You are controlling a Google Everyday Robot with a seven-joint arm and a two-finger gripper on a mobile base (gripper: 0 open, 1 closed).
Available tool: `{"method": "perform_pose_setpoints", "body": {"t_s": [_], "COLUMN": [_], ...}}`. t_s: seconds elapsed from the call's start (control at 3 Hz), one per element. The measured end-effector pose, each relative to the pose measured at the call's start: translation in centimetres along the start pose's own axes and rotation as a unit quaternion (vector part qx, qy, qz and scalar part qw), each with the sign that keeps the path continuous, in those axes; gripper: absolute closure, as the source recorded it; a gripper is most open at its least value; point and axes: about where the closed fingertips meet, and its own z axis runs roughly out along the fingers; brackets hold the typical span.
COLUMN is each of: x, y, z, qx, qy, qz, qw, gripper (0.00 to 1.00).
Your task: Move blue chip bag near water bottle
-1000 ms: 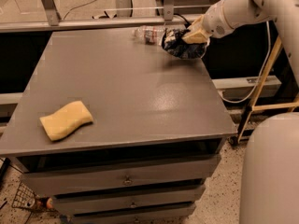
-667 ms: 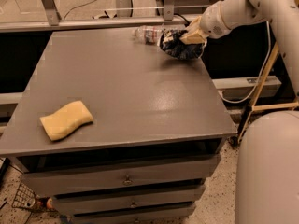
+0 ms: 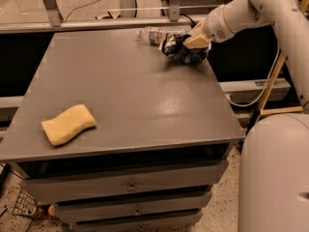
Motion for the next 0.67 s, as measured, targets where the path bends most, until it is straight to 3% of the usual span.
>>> {"method": "perform_pose_setpoints", "body": {"t_s": [0.33, 0.67], "x": [-0.02, -0.02], "y": [0.15, 0.24], "z": [0.59, 0.94], "qx": [-0.004, -0.007], "qy": [-0.001, -0.001], "qz": [0.000, 0.000], "qw": [1.0000, 1.0000], "gripper": [0.51, 0.28]}}
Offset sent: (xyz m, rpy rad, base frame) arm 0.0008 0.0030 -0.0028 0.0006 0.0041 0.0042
